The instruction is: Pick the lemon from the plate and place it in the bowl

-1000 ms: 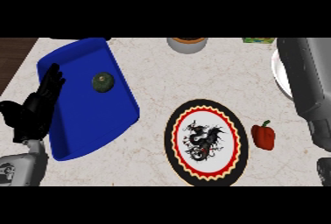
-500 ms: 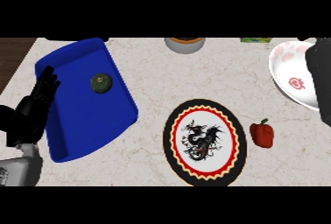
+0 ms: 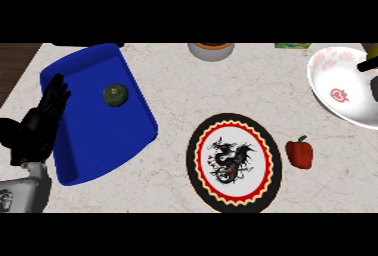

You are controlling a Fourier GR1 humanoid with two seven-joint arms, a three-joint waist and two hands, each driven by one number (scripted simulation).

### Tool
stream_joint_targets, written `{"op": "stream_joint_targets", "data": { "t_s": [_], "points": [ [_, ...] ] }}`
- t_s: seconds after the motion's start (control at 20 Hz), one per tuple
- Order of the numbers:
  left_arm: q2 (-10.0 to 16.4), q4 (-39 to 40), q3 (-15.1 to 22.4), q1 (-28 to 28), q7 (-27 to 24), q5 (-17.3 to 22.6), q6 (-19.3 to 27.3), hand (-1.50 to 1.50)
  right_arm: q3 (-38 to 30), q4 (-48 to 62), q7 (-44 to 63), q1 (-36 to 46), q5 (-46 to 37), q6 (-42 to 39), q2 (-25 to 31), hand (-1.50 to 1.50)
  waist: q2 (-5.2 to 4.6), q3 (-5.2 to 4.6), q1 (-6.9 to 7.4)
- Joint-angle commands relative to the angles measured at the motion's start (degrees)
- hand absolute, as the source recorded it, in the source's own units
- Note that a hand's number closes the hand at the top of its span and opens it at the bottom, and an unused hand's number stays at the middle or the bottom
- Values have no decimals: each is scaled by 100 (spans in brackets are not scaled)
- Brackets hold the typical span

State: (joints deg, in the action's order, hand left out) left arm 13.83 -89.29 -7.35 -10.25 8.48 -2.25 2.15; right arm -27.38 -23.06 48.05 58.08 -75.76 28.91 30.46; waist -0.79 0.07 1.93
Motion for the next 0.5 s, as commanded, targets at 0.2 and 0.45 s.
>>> {"op": "stream_joint_targets", "data": {
  "t_s": [0.2,0.45],
  "points": [
    [30,388,-197,-59,-366,80,-63,0,-814,616,-675,-235,1027,-535,480,-150,6,3,-62],
    [-66,500,-152,-44,-454,-63,71,0,-1257,248,-2022,-590,1787,54,243,-150,21,5,-124]
  ]
}}
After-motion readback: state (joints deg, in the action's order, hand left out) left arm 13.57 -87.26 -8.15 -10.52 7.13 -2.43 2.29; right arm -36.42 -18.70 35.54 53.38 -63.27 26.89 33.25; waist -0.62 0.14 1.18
